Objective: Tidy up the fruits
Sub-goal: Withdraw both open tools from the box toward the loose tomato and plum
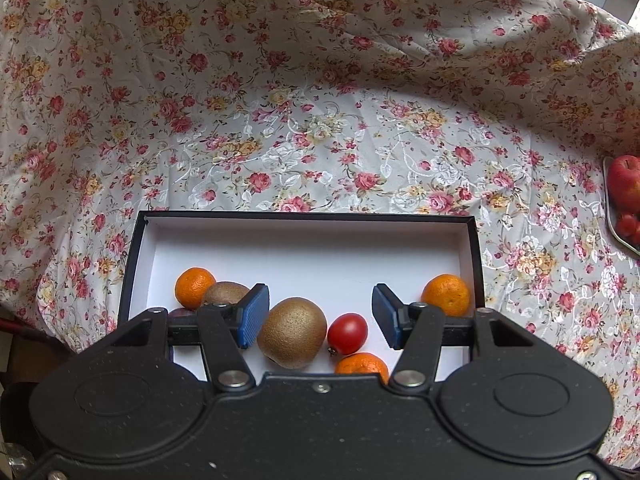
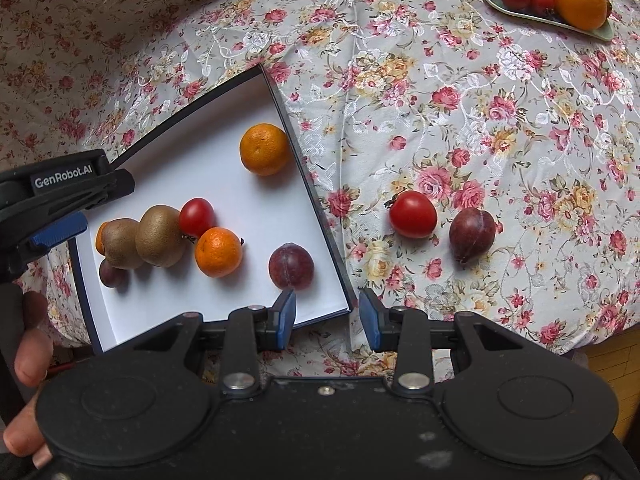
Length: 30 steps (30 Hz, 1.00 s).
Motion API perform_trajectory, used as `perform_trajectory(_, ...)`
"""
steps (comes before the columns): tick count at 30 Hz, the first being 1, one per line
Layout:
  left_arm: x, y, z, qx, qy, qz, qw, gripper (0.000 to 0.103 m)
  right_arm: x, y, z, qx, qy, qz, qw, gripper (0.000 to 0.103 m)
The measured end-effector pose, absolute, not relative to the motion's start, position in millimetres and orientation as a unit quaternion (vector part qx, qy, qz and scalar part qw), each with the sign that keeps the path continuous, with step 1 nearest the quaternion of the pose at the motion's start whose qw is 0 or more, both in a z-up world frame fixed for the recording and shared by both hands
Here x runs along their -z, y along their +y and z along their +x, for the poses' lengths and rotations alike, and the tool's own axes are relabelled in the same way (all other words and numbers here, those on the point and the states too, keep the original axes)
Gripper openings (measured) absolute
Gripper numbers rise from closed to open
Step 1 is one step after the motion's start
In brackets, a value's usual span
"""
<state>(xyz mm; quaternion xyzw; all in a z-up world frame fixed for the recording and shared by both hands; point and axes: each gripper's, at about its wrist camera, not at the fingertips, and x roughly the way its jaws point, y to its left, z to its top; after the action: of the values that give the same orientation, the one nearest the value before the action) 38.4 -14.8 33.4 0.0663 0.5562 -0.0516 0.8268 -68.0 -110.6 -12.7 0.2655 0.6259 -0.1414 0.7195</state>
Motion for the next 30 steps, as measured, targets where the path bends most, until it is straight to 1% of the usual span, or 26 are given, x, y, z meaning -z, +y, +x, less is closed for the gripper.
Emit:
perform_trajectory(12, -41.1, -66.7, 17.7, 0.095, 0.545, 0.092, 0.828, 0.061, -2.7, -168.6, -100.4, 0.173, 0.604, 0.305, 0.716, 0.039)
perform_trajectory(30, -26.8, -132.2, -16.1, 0.161, 0.574, 0.107, 0.796, 0.061, -6.7, -208.8, -138.9, 0.209, 0.607, 0.309, 0.701, 0.039)
